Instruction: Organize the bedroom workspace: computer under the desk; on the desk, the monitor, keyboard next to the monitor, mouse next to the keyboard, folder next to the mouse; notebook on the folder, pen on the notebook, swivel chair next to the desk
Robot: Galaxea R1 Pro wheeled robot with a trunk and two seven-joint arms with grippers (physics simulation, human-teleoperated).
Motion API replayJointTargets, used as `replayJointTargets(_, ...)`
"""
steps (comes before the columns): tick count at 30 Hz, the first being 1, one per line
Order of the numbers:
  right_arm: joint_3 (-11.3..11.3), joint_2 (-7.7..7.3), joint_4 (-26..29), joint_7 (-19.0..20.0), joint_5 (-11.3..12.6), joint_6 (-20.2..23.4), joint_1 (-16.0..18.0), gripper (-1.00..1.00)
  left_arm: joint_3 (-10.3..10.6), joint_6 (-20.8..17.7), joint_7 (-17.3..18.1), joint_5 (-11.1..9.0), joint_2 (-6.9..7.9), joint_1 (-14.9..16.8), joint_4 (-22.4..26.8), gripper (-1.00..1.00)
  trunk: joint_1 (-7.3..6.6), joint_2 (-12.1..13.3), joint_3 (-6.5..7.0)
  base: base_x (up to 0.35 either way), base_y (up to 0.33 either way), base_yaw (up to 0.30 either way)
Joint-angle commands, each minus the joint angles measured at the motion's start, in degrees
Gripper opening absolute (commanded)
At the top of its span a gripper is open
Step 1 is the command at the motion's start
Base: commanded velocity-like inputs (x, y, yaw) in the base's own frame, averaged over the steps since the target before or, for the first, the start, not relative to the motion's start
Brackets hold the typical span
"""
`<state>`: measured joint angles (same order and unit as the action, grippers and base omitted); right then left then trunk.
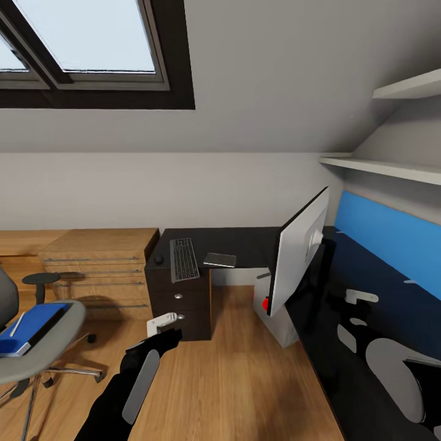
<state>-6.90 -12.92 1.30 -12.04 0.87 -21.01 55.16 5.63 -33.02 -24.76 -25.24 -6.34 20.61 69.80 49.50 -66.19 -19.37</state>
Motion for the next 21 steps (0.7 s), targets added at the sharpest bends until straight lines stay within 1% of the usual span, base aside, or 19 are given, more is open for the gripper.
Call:
replayJointTargets(1,-0.3,0.00,-0.1,0.1,0.1,-0.3,0.1,1.00,0.1,-0.1,-0.6,-0.6,0.01,0.0,0.1,1.00,0.00,0.0,-0.07,0.000,0.000,0.000)
replayJointTargets(4,-0.3,0.00,-0.1,0.1,0.1,-0.3,0.0,1.00,0.1,-0.1,-0.6,-0.6,0.01,0.0,0.1,1.00,0.00,0.0,-0.07,0.013,0.000,0.000)
replayJointTargets(7,-0.3,-0.02,-0.1,0.1,0.1,-0.3,0.0,1.00,0.1,-0.1,-0.6,-0.6,0.01,0.0,0.1,1.00,0.00,0.0,-0.07,0.138,0.000,0.000)
replayJointTargets(11,-0.3,-0.56,-0.1,0.1,0.1,-0.3,0.0,1.00,0.1,-0.1,-0.6,-0.6,-0.06,0.0,0.1,1.00,0.00,0.0,-0.07,0.259,0.000,0.000)
replayJointTargets(21,-0.3,-0.81,-0.1,0.1,0.1,-0.8,0.0,1.00,0.2,-0.1,-0.6,-0.5,-0.08,0.0,-0.3,1.00,0.00,0.0,-0.07,0.228,0.000,0.000)
